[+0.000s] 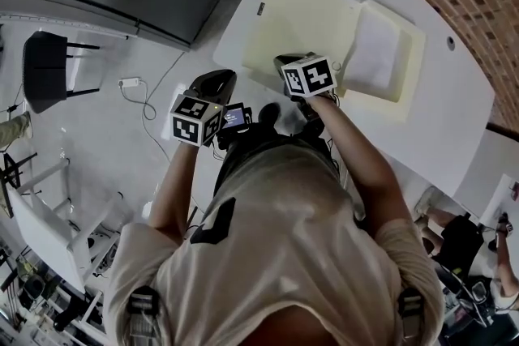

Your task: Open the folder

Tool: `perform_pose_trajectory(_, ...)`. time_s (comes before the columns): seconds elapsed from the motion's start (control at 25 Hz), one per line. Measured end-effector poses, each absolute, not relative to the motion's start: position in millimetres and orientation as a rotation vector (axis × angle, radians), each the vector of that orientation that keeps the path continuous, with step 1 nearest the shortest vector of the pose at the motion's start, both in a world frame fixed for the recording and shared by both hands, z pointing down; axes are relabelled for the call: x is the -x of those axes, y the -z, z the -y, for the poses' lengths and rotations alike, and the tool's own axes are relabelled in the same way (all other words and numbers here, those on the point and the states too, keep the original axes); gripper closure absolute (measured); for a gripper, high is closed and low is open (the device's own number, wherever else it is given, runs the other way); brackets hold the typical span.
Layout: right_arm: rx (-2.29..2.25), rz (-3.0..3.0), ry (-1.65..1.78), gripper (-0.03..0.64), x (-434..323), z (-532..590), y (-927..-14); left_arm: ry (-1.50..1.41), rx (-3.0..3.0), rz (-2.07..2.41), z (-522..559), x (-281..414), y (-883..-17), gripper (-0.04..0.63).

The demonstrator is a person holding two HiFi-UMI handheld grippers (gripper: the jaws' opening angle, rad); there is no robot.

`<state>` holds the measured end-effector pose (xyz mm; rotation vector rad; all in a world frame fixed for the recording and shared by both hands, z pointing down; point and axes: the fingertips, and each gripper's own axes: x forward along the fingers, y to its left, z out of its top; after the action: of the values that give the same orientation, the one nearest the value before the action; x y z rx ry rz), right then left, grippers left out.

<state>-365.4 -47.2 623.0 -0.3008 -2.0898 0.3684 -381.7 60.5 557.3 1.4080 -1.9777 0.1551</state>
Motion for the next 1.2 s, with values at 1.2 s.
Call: perform_pose_trajectory(1.2,0.101,2.238,-0.62,0.609,317,98,-575,-0.184,-1.735,1.97,3,352,-494,0.574)
